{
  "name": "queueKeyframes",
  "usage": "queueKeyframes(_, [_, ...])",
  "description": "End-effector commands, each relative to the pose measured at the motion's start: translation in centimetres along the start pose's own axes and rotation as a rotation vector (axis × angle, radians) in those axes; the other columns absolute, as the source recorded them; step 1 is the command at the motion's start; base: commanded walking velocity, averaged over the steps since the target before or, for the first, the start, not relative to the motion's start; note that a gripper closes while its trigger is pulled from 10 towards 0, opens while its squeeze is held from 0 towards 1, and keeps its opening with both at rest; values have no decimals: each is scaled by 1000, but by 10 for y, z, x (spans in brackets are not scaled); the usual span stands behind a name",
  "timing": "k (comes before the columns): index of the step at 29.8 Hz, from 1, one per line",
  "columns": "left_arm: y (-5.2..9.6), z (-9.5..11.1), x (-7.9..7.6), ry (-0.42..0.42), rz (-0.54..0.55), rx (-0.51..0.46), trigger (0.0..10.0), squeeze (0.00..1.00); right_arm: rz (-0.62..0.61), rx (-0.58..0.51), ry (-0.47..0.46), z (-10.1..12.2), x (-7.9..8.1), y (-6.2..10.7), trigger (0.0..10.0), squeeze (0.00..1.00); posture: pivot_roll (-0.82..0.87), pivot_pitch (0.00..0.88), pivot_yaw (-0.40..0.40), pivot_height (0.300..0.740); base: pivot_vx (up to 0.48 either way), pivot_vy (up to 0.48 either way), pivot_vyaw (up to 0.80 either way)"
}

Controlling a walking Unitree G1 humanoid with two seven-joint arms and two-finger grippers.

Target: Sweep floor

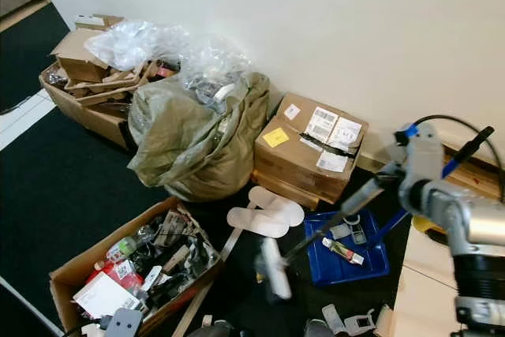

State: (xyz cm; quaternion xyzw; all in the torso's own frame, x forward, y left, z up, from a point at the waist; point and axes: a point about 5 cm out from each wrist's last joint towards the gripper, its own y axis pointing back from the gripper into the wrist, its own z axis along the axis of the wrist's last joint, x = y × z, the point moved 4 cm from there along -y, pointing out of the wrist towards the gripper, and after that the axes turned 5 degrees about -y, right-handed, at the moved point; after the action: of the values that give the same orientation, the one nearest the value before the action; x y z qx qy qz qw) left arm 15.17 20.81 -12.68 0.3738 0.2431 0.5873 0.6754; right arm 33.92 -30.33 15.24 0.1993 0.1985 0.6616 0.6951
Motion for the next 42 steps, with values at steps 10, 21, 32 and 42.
queueKeyframes(10, [3,-12,-5,5,-14,43,10000,0,-64,-303,125,58,3,6,10000,0,-84,186,13,740,0,0,0])
queueKeyframes(21, [2,-11,-5,4,-18,50,10000,0,155,-570,-88,105,35,26,10000,0,-90,156,23,740,0,0,0])
queueKeyframes(32, [0,-8,-5,11,-15,44,10000,0,404,-560,-287,100,92,21,10000,0,-86,150,22,740,0,0,0])
queueKeyframes(42, [0,-6,-3,9,-2,40,10000,0,464,-405,-278,61,147,1,10000,0,-75,145,24,740,0,0,0])
